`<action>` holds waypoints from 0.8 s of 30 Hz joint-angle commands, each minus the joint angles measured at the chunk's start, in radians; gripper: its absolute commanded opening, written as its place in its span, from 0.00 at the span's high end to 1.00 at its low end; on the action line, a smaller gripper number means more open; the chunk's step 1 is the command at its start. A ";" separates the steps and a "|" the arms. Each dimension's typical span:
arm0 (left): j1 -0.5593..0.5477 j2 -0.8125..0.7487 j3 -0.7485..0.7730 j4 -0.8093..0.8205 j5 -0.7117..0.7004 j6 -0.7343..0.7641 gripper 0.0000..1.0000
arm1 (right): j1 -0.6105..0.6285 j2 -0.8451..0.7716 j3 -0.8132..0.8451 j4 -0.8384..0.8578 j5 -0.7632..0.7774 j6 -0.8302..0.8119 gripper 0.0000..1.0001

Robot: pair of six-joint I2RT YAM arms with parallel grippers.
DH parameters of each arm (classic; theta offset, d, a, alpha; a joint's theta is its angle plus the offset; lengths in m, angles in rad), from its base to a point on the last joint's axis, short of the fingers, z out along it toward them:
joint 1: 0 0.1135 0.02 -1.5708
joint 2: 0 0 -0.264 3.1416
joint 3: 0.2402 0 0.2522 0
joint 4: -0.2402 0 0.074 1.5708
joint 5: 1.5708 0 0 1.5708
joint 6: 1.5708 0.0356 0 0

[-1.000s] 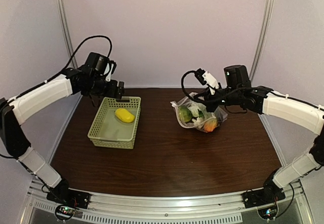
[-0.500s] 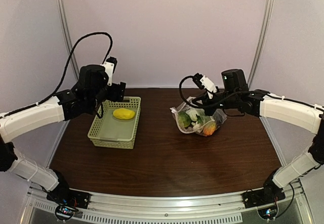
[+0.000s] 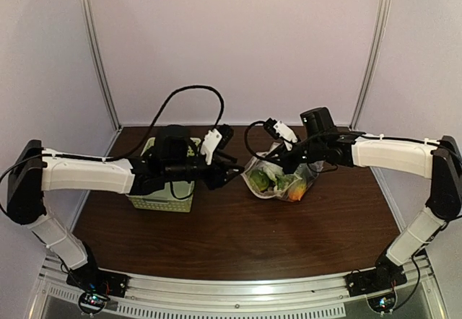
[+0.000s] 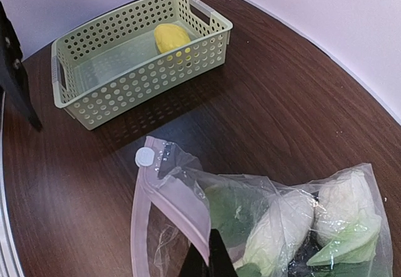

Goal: Open the zip-top bag and remove the fake food
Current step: Insert the zipper food storage bag at the center of the board.

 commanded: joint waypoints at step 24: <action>-0.048 0.552 0.373 0.036 -0.293 -0.456 0.70 | 0.079 0.103 0.112 -0.015 -0.066 0.084 1.00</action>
